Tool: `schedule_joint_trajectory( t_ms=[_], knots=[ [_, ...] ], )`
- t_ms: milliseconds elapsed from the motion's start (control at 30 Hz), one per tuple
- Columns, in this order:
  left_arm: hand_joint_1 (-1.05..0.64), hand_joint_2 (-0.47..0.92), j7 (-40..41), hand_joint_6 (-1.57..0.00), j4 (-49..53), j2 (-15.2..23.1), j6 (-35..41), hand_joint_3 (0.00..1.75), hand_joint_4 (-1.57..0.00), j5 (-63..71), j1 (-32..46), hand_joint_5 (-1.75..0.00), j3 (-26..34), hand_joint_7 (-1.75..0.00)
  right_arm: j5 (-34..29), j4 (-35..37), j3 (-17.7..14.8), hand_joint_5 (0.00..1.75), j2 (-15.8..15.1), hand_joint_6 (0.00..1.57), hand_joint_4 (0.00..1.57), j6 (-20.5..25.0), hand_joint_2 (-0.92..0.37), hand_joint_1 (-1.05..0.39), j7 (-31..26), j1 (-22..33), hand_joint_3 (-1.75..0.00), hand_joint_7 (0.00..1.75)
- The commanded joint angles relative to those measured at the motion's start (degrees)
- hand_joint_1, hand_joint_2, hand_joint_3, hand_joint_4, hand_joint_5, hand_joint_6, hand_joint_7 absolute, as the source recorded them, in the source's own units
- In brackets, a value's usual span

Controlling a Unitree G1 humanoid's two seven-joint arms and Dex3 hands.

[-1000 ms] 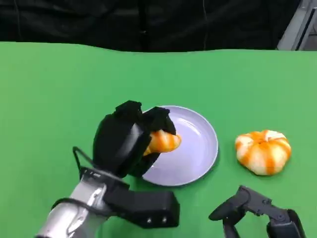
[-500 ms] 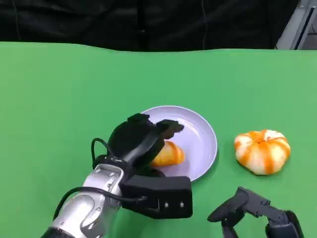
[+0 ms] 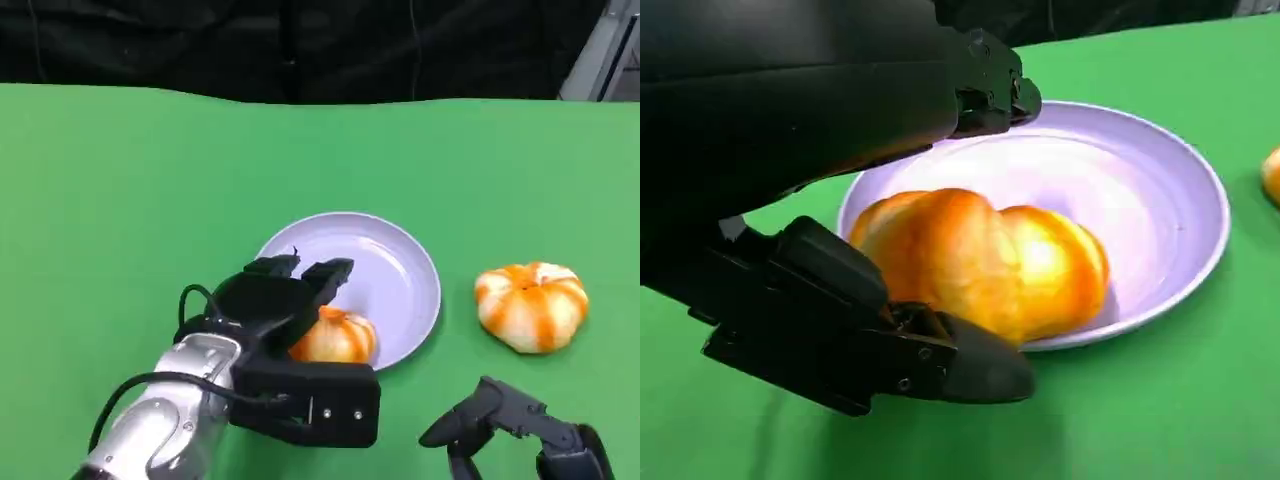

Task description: Grasp the bread from the table and place it into the plate.

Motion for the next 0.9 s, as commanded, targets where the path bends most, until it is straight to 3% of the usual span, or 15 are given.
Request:
schedule_joint_trajectory(
  t_ms=[33,700,900],
  knots=[
    [-0.92,0.92,-1.1,0.00,-1.2,1.2,0.5,0.42,0.00,-0.8,0.5,0.00,0.3,0.00,0.4,-1.1,-0.1,1.57,-0.3,0.78,0.71,0.6,-0.29,-0.07,0.0,0.4,-1.35,1.22],
    [-0.87,0.92,-3.2,0.00,-13.5,5.0,1.9,0.36,0.00,-4.4,5.3,0.00,4.9,0.00,0.5,-0.2,-0.2,1.56,-0.4,0.78,0.71,0.3,-0.27,-0.07,-0.2,-0.4,-1.37,1.22],
    [-0.93,0.92,-2.3,0.00,-16.4,5.8,1.0,0.38,0.00,-5.0,6.9,0.00,6.4,0.00,0.2,-0.1,-0.3,1.55,-0.5,0.79,0.72,0.1,-0.27,-0.07,-0.4,-0.5,-1.38,1.22]
  ],
)
